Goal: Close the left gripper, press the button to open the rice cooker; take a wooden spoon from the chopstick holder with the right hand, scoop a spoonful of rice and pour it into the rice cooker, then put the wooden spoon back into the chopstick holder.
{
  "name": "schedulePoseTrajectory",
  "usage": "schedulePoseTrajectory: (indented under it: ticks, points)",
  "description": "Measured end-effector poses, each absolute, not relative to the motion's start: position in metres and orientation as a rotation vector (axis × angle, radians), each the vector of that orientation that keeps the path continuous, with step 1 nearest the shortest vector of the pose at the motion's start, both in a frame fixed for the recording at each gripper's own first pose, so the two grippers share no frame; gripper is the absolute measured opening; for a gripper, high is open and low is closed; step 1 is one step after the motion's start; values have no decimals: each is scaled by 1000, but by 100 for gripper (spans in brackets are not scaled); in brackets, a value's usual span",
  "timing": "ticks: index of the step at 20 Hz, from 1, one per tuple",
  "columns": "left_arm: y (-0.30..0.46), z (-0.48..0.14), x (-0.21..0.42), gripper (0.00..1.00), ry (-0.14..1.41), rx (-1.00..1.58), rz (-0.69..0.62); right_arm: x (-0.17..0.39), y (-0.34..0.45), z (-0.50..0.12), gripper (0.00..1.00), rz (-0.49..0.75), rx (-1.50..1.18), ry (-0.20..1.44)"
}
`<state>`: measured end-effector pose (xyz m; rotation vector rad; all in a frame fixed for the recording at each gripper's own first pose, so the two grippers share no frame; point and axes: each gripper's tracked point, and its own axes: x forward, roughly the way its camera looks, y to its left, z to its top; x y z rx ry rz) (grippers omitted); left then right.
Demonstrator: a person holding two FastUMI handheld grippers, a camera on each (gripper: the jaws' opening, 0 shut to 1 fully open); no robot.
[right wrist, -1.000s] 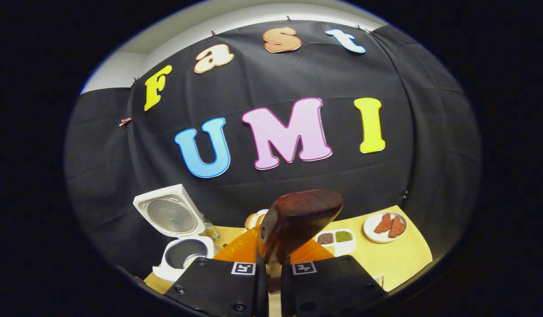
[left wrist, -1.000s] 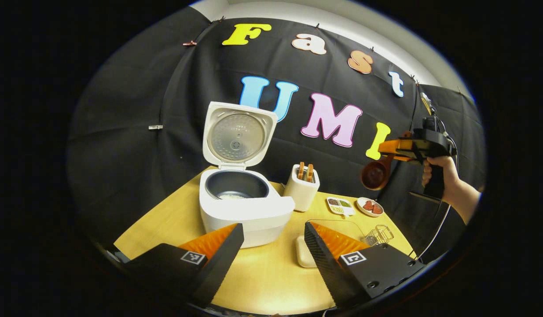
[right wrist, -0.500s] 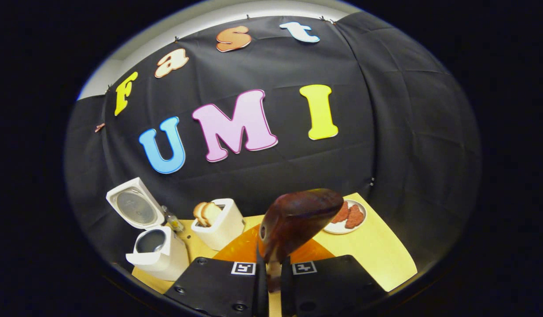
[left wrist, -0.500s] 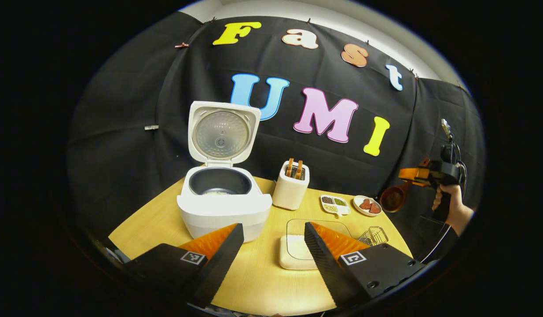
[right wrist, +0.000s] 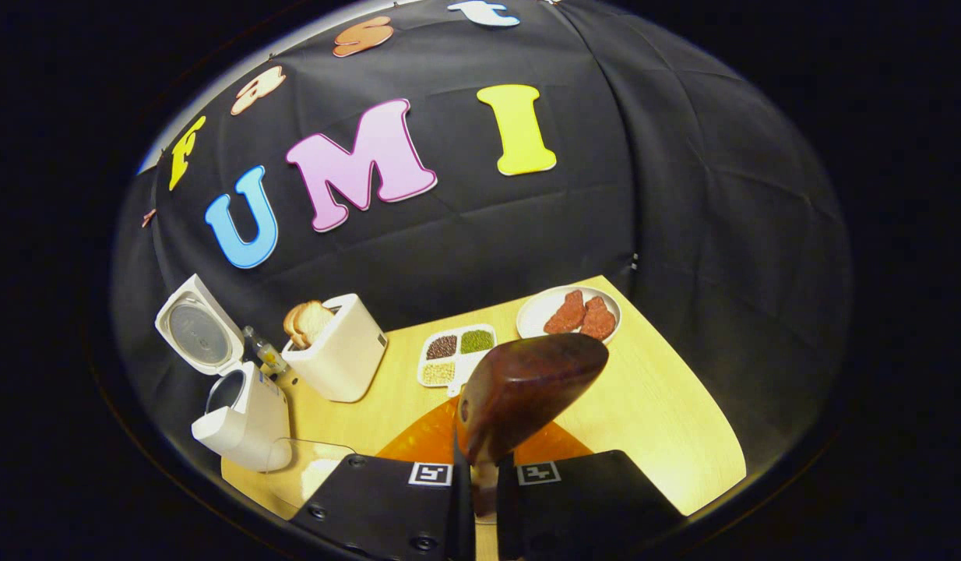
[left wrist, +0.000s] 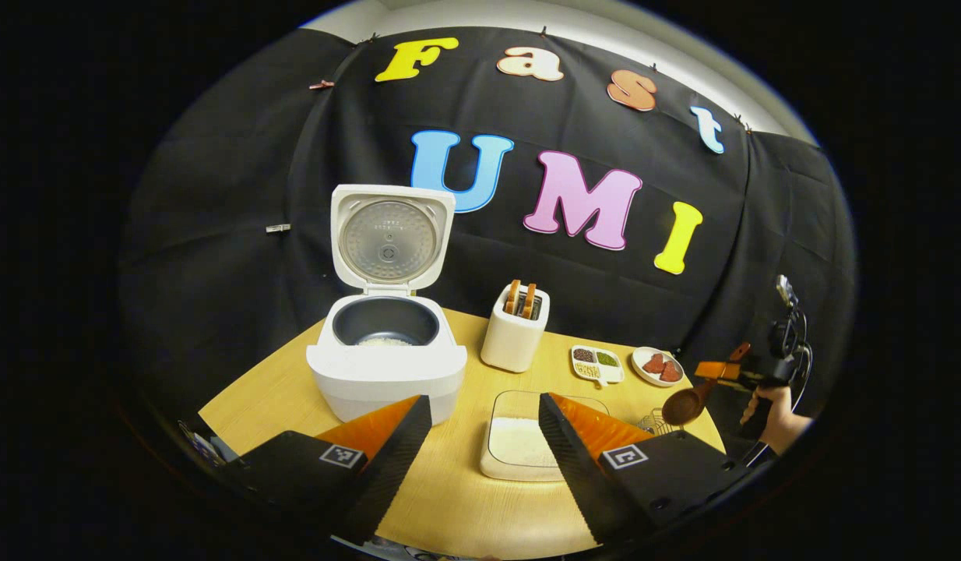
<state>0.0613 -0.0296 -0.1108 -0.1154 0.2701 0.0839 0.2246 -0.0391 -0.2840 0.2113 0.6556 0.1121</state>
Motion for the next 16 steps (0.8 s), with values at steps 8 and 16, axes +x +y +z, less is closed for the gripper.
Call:
schedulePoseTrajectory:
  ticks: [8,16]
  points:
    - [-4,-95,60,95,252,-127,201,217,-39,-350,16,89,255,771]
    - [44,-68,64,96,194,-119,294,210,-48,-360,25,51,279,769]
